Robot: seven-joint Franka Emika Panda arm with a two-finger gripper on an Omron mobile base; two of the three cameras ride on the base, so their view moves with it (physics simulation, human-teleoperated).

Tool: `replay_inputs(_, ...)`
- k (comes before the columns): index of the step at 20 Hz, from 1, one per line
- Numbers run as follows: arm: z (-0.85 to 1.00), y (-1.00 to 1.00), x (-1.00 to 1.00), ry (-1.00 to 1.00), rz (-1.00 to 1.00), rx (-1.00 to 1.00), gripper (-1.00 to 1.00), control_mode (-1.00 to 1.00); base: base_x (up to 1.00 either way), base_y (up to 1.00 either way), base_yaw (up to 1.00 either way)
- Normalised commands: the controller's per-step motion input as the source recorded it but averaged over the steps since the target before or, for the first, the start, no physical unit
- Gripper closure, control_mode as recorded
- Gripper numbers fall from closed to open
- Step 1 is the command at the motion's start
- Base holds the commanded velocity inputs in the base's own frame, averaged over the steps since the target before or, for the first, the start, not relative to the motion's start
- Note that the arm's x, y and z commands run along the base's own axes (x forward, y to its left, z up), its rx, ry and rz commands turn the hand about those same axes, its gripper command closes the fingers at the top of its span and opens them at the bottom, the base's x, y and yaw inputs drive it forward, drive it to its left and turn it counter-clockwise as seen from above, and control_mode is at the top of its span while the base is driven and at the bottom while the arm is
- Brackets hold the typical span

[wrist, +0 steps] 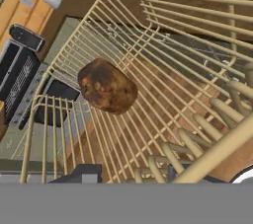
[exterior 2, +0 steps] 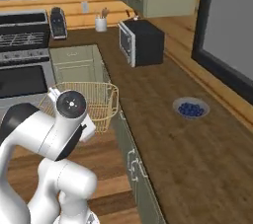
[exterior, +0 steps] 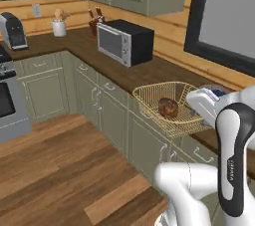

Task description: Open the cabinet, pick up the bread from the cabinet and place it in the basket. Then move the basket to the dining counter.

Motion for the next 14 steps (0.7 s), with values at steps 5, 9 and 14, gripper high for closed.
replay_inputs(5, 0.00, 0.00, 0.00, 0.00, 0.00, 0.00, 1.00, 1.00, 0.46, 0.22, 0.81)
replay_inputs(9, 0.00, 0.00, 0.00, 0.00, 0.00, 0.00, 1.00, 1.00, 0.29, 0.22, 0.75)
replay_inputs(14, 0.00, 0.00, 0.00, 0.00, 0.00, 0.00, 1.00, 1.00, 0.24, 0.31, 0.80)
